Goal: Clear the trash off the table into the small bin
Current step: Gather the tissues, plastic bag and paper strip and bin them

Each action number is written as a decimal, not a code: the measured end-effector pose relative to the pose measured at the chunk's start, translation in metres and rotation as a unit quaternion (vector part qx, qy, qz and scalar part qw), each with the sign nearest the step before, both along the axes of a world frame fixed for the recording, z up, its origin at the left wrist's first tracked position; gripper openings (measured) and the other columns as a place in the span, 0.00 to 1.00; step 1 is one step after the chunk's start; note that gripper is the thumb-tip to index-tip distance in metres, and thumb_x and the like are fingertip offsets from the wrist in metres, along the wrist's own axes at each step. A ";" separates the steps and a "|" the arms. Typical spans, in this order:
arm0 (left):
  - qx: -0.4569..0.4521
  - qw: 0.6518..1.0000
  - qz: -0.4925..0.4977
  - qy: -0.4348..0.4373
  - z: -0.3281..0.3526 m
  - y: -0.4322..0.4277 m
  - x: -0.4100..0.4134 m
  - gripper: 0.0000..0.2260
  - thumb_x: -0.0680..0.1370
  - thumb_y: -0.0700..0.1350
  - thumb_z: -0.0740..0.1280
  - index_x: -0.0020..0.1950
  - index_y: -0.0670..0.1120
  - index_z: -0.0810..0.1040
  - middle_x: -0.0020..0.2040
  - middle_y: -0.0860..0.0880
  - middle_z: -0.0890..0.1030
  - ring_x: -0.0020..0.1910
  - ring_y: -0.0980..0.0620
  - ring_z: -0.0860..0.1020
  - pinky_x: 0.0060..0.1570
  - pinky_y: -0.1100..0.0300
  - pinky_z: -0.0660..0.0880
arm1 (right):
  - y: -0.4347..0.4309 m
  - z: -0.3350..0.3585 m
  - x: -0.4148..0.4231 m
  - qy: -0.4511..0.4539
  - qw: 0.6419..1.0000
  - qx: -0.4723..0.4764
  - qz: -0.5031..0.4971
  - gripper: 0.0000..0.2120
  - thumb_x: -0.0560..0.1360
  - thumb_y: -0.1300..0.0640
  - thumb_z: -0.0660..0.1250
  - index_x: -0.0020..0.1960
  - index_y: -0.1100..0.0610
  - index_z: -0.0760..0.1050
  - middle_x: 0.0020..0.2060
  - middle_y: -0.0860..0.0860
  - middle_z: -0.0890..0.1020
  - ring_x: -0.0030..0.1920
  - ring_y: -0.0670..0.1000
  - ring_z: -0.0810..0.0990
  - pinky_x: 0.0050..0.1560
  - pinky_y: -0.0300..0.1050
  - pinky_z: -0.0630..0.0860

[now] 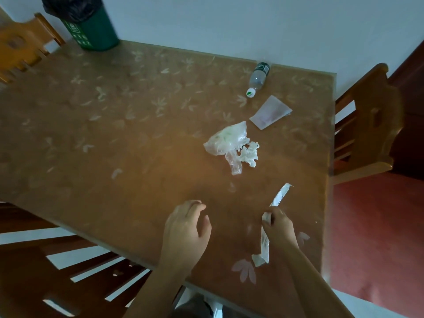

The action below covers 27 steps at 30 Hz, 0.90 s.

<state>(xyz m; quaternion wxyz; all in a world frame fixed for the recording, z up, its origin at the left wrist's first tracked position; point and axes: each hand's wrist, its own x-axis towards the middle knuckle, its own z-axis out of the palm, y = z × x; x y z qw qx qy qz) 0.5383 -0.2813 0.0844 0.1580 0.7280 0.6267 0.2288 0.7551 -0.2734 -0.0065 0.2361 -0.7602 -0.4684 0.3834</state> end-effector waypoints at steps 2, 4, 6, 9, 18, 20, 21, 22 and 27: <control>0.008 1.000 -0.004 -0.001 -0.001 0.002 0.001 0.09 0.70 0.37 0.70 0.49 0.42 0.78 0.49 0.47 0.81 0.48 0.46 0.78 0.48 0.49 0.75 | 0.000 0.008 0.003 0.025 0.999 0.012 -0.017 0.11 0.73 0.63 0.62 0.56 0.59 0.71 0.41 0.51 0.78 0.42 0.50 0.76 0.42 0.41 0.69; 0.016 1.000 -0.007 -0.003 -0.002 0.007 0.004 0.09 0.69 0.36 0.70 0.48 0.41 0.78 0.48 0.46 0.82 0.47 0.45 0.79 0.46 0.49 0.75 | 0.002 0.018 0.007 0.045 0.998 0.037 -0.033 0.10 0.72 0.62 0.63 0.54 0.56 0.71 0.37 0.48 0.77 0.39 0.47 0.76 0.37 0.38 0.70; 0.023 1.000 -0.009 -0.006 -0.003 0.015 0.008 0.09 0.69 0.36 0.70 0.48 0.41 0.78 0.47 0.45 0.82 0.46 0.44 0.79 0.45 0.49 0.76 | 0.008 0.030 0.013 0.052 0.996 0.062 -0.042 0.09 0.71 0.61 0.65 0.50 0.53 0.72 0.36 0.46 0.77 0.38 0.44 0.76 0.36 0.33 0.69; 0.035 0.999 -0.013 -0.006 -0.003 0.032 0.015 0.08 0.68 0.35 0.70 0.47 0.40 0.79 0.46 0.44 0.82 0.44 0.43 0.79 0.43 0.48 0.76 | 0.024 0.047 0.023 0.052 0.993 0.096 -0.048 0.08 0.70 0.60 0.68 0.43 0.47 0.74 0.33 0.46 0.76 0.34 0.43 0.75 0.33 0.29 0.69; 0.064 0.998 0.025 -0.017 -0.011 0.128 0.041 0.08 0.71 0.37 0.68 0.49 0.41 0.77 0.48 0.43 0.80 0.48 0.42 0.76 0.49 0.50 0.71 | 0.097 0.082 0.037 0.048 0.985 0.161 -0.034 0.04 0.69 0.58 0.70 0.40 0.50 0.78 0.29 0.49 0.73 0.30 0.45 0.70 0.32 0.35 0.68; 0.057 0.998 0.032 -0.022 -0.018 0.152 0.049 0.09 0.71 0.38 0.68 0.50 0.40 0.77 0.49 0.43 0.79 0.50 0.42 0.75 0.49 0.52 0.69 | 0.115 0.085 0.041 0.034 0.985 0.171 -0.020 0.03 0.69 0.59 0.70 0.40 0.52 0.78 0.27 0.48 0.72 0.28 0.43 0.69 0.29 0.29 0.67; 0.044 0.998 0.035 -0.022 -0.023 0.165 0.053 0.09 0.72 0.40 0.67 0.52 0.41 0.77 0.51 0.43 0.79 0.52 0.43 0.74 0.51 0.52 0.68 | 0.124 0.086 0.043 0.030 0.984 0.176 -0.017 0.04 0.69 0.60 0.70 0.40 0.52 0.78 0.26 0.47 0.72 0.27 0.43 0.68 0.27 0.27 0.66; 0.030 0.999 0.036 -0.021 -0.028 0.176 0.057 0.10 0.73 0.41 0.67 0.53 0.41 0.76 0.54 0.43 0.78 0.55 0.44 0.72 0.54 0.53 0.66 | 0.132 0.086 0.045 0.027 0.983 0.181 -0.015 0.04 0.69 0.60 0.70 0.40 0.52 0.78 0.26 0.46 0.71 0.27 0.43 0.68 0.27 0.27 0.66; 0.010 0.999 0.032 -0.040 -0.050 0.222 0.087 0.16 0.72 0.46 0.68 0.57 0.42 0.75 0.57 0.43 0.77 0.57 0.45 0.72 0.56 0.53 0.65 | 0.163 0.079 0.057 0.020 0.981 0.190 -0.021 0.04 0.69 0.60 0.70 0.40 0.52 0.78 0.26 0.45 0.71 0.27 0.38 0.70 0.27 0.27 0.66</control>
